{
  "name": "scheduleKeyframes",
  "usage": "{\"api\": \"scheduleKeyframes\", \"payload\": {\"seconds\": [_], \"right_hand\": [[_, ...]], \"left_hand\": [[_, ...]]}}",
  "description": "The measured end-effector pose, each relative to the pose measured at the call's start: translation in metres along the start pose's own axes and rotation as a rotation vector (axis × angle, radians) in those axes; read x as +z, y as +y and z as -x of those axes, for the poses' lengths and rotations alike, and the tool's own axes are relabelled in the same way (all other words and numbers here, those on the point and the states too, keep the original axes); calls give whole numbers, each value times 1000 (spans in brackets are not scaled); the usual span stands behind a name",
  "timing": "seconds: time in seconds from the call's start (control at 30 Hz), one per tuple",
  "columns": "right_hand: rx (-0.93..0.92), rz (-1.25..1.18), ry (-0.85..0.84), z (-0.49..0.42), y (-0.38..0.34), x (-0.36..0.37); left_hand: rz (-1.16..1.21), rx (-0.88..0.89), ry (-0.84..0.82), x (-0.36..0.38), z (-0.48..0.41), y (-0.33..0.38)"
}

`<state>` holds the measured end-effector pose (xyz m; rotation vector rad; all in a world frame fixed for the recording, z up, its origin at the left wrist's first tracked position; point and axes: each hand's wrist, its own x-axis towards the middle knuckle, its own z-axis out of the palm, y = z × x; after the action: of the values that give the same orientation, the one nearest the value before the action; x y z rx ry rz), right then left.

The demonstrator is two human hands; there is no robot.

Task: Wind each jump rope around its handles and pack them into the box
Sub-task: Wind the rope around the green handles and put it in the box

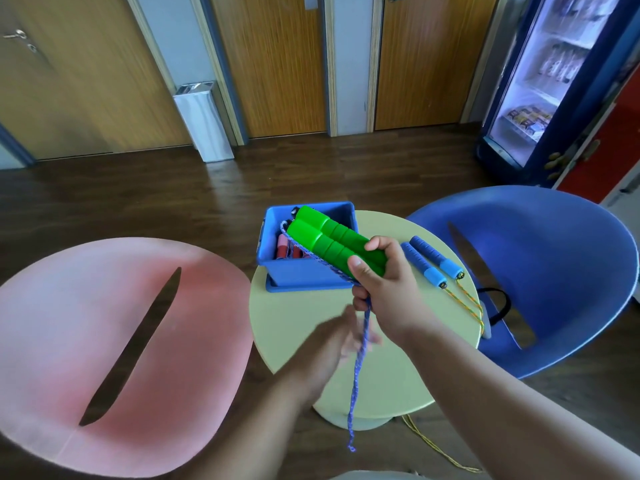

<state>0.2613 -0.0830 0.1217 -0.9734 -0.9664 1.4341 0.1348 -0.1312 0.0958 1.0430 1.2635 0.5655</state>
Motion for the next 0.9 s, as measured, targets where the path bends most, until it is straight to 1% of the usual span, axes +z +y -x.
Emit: {"api": "scheduleKeyframes", "payload": {"seconds": [0.03, 0.07, 0.13, 0.23, 0.3, 0.33, 0.4, 0.47, 0.57, 0.67, 0.73, 0.83, 0.9], "right_hand": [[-2, 18, 10, -2, -1, -5], [-3, 38, 15, -4, -2, -10], [-9, 105, 8, -8, -3, -24], [-50, 358, -29, -4, -7, -41], [-79, 498, -73, 4, -7, -45], [-85, 525, -114, 10, -6, -45], [-102, 531, -208, 22, -5, -41], [-159, 564, -261, 33, -4, -30], [-204, 537, -233, 45, -4, -11], [-222, 365, -175, 51, -9, -4], [-291, 298, -153, 53, -16, -7], [-375, 319, -171, 55, -24, -12], [-421, 355, -217, 57, -29, -14]], "left_hand": [[-15, -25, -71, 3, 2, -6], [-54, 0, -115, 3, 6, -11], [-152, 71, -143, 0, 15, -16], [-219, 88, -43, -19, 27, -6], [-268, 170, 25, -41, 33, 14], [-312, 227, 65, -52, 34, 25], [-453, 361, 154, -69, 37, 51], [-633, 499, 220, -75, 39, 78], [-854, 629, 245, -67, 42, 114], [-944, 627, 216, -65, 35, 139], [-985, 587, 166, -67, 26, 152], [-1021, 572, 81, -64, 15, 166], [-1071, 561, 13, -60, 13, 176]]}}
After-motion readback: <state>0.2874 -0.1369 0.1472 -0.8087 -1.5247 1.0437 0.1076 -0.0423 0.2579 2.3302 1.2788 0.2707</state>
